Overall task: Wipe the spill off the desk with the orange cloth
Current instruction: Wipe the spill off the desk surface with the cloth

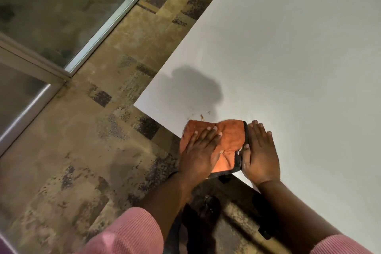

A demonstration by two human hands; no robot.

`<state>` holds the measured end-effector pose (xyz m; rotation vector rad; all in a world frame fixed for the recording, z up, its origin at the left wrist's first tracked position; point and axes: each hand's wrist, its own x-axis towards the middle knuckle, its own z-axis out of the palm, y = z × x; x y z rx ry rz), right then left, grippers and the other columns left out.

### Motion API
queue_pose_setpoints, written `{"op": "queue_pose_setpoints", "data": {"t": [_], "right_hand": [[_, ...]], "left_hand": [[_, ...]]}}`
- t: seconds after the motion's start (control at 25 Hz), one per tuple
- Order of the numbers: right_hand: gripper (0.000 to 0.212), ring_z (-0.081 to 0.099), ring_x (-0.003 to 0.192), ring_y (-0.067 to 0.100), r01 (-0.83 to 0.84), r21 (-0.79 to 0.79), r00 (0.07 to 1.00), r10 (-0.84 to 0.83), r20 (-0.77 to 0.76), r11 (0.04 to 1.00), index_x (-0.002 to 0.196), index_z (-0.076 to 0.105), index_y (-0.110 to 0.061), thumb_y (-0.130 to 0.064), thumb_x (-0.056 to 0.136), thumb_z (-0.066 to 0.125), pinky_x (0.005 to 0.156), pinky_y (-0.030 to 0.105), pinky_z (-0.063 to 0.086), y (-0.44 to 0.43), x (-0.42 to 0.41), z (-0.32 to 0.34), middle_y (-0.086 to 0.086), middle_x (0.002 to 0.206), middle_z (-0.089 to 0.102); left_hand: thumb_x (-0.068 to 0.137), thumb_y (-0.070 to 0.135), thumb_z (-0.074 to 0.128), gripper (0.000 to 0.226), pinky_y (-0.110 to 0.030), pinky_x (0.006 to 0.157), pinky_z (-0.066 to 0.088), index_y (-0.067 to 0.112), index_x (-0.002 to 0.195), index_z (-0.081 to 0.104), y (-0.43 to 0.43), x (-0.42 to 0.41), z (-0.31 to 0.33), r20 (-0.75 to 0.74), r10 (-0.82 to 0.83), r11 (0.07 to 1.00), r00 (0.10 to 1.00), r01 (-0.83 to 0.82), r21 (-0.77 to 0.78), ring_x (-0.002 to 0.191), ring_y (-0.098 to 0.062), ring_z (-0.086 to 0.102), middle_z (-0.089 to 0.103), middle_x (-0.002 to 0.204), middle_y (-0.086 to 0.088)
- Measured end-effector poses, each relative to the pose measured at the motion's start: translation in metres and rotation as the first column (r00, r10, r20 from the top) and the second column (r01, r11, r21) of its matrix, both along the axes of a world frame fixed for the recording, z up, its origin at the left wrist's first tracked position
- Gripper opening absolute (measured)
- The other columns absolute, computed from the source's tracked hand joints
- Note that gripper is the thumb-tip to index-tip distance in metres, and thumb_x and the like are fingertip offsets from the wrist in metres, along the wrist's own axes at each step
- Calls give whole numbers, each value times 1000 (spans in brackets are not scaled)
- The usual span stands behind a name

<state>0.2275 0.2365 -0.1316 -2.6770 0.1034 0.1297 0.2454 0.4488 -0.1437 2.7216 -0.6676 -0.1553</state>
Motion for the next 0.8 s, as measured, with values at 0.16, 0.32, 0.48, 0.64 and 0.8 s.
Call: {"op": "queue_pose_setpoints", "data": {"t": [0.16,0.32,0.48,0.64,0.8], "right_hand": [[68,26,155,33,-16,-43,1000,15,-11,999,155,40,0,-30,94,28,128,49,16,0,1,2,18,165,33],[68,26,155,34,-29,-53,999,27,-34,998,155,38,1,-28,94,33,128,50,16,-1,4,3,19,165,33],[71,29,154,38,-42,-63,998,39,-38,997,153,40,3,-27,89,37,126,54,20,-1,5,4,22,163,34],[68,27,155,35,-43,-68,999,42,-15,997,155,38,2,-27,93,36,127,54,19,1,4,1,21,164,32],[67,23,157,33,-32,-69,999,30,-33,997,157,35,0,-23,94,43,128,50,15,2,3,1,18,167,29]], "left_hand": [[108,36,41,49,-44,128,17,14,152,47,14,104,13,-50,229,973,972,-228,35,154,-21,31,41,162,-5],[104,26,48,45,-50,124,28,8,144,57,11,73,5,30,285,958,958,-283,-48,148,-29,42,50,155,-12],[100,30,48,46,-47,121,34,10,139,63,17,2,6,58,154,987,986,-151,-46,146,-21,44,57,150,-6],[104,34,45,46,-51,120,35,13,141,61,24,49,10,55,131,991,990,-132,21,147,-24,44,54,152,-7],[104,27,55,43,-52,124,28,8,143,58,17,97,11,42,266,964,963,-266,-6,148,-28,42,53,153,-11]]}}
